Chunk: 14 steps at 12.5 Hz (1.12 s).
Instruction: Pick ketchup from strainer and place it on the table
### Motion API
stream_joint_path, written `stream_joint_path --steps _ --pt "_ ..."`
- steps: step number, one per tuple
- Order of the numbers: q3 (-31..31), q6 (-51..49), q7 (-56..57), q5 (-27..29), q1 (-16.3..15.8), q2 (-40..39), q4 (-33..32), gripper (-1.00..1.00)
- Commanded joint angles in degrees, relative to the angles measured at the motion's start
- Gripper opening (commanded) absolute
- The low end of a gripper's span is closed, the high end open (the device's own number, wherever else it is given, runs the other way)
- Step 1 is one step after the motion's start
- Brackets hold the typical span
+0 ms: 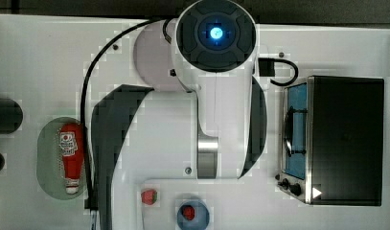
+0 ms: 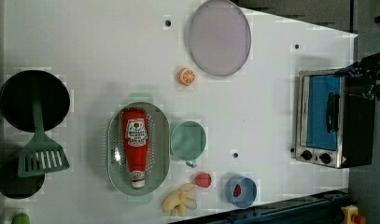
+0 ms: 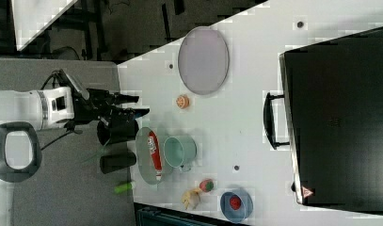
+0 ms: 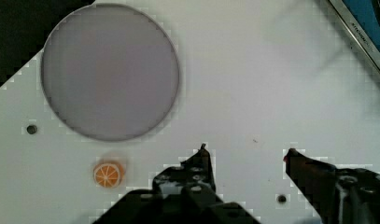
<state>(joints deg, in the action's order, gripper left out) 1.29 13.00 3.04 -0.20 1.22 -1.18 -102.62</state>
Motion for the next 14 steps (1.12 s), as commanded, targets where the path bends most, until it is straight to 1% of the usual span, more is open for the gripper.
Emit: stream_joint_path --steps 1,3,5,7,10,14 --pt "2.25 -8.36 -1.88 2.49 6.1 17.68 -9.82 0.58" --pt "3.36 -8.1 -1.88 2.84 5.68 16.95 -9.88 0.99" --pt "6.09 -6.55 -1.88 4.52 4.55 15.63 -9.88 1.0" --pt "10.1 -5.08 -1.88 4.6 3.45 14.02 -9.87 1.0" --pt "17.63 -3.64 -2.0 4.59 2.34 11.26 -9.88 1.0" --pt "28.49 4.15 -4.94 4.53 1.99 7.14 -10.25 1.0"
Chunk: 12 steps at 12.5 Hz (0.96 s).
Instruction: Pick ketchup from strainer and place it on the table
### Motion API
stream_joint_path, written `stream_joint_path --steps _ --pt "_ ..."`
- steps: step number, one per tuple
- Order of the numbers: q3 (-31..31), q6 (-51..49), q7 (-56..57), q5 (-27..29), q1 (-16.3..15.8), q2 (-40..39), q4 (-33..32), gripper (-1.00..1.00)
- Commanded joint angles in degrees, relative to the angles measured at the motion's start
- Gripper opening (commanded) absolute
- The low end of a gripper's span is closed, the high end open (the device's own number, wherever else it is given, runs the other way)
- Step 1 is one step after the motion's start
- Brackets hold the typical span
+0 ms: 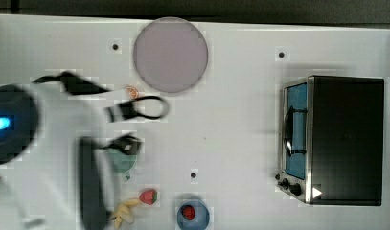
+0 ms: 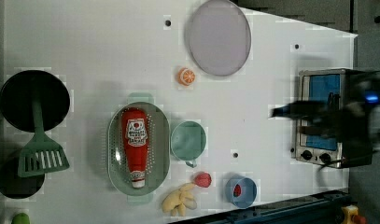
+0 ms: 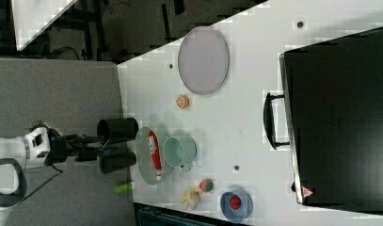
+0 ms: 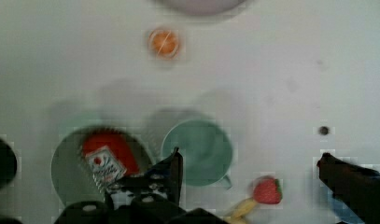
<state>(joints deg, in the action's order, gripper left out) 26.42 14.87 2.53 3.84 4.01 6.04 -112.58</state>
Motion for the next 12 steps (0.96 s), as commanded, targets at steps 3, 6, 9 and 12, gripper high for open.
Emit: stream_joint_path --steps 3,6,9,12 --pt "10.65 9.31 -5.16 0.45 -1.11 -3.82 -2.48 1.0" --pt "15.94 18.71 -5.23 -0.04 -1.24 -8.48 -6.94 1.0" --pt "17.84 31.04 -5.31 -2.69 -1.56 -14.04 -11.93 1.0" --pt "17.43 39.36 -10.66 -10.72 -1.87 -20.41 -14.4 1.0"
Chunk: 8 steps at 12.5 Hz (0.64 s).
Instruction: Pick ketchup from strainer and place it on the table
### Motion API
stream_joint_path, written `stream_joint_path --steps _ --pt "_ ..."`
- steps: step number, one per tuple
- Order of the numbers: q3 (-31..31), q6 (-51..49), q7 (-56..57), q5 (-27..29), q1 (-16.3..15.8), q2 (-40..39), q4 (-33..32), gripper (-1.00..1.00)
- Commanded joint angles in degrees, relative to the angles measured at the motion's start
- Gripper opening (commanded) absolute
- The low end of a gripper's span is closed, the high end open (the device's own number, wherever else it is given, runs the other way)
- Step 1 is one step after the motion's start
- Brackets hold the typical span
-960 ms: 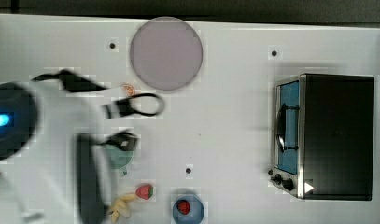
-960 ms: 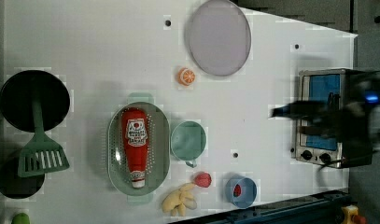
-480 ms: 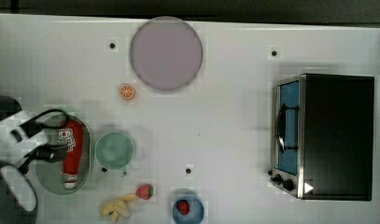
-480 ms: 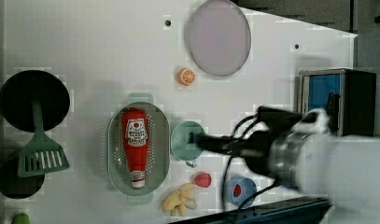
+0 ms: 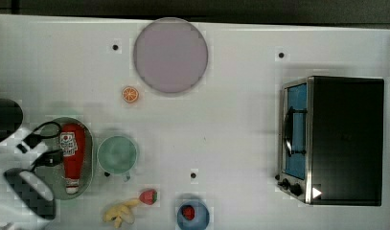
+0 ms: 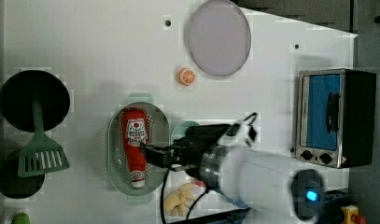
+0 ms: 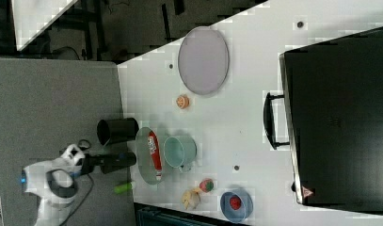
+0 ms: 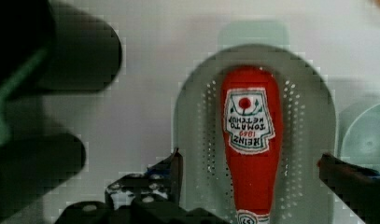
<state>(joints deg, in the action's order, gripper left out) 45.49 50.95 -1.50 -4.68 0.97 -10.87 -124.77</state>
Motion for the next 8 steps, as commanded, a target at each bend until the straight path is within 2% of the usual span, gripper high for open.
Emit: stream_joint_path --steps 1,8 --pt "-1.73 4.35 -9.32 -4.97 1.02 -6.04 -2.3 1.0" --pt "-3.61 10.35 -18.68 -23.06 -0.14 -20.99 0.01 1.0"
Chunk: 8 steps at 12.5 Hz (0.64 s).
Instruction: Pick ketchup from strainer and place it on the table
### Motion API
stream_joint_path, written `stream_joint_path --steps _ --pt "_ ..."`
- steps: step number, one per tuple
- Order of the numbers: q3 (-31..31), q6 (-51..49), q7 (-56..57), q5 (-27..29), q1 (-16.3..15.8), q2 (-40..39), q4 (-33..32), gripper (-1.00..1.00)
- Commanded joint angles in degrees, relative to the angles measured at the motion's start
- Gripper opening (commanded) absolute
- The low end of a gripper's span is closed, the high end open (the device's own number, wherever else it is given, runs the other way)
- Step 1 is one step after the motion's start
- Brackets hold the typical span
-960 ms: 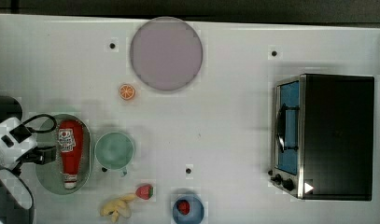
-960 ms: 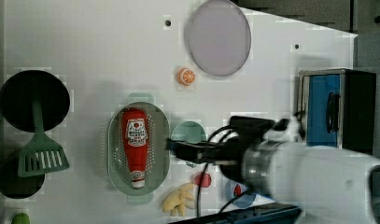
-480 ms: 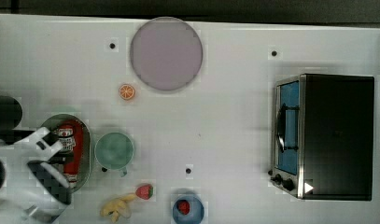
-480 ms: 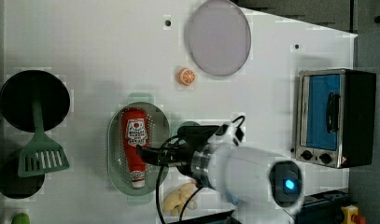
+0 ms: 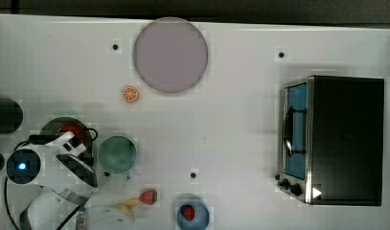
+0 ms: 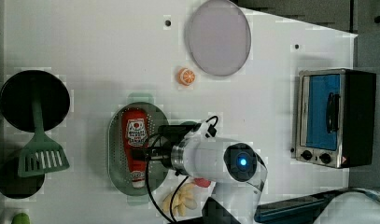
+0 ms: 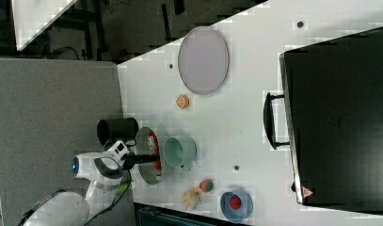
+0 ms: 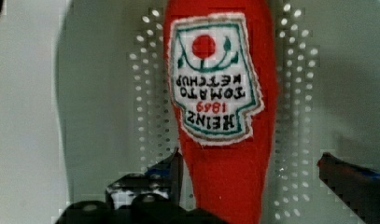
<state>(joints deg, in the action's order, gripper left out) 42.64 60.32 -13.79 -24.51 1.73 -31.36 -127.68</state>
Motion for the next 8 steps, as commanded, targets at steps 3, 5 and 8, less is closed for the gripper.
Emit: stream_joint_path --steps 3,5,8 --pt "-2.47 0.82 -10.73 -7.96 -2.97 -4.29 5.65 1.0" --pt "-4.51 -0.81 -11.36 -10.84 -4.98 -5.88 6.75 0.68" --pt "-4.89 -0.29 -11.35 -11.17 -5.87 -6.04 7.24 0.13"
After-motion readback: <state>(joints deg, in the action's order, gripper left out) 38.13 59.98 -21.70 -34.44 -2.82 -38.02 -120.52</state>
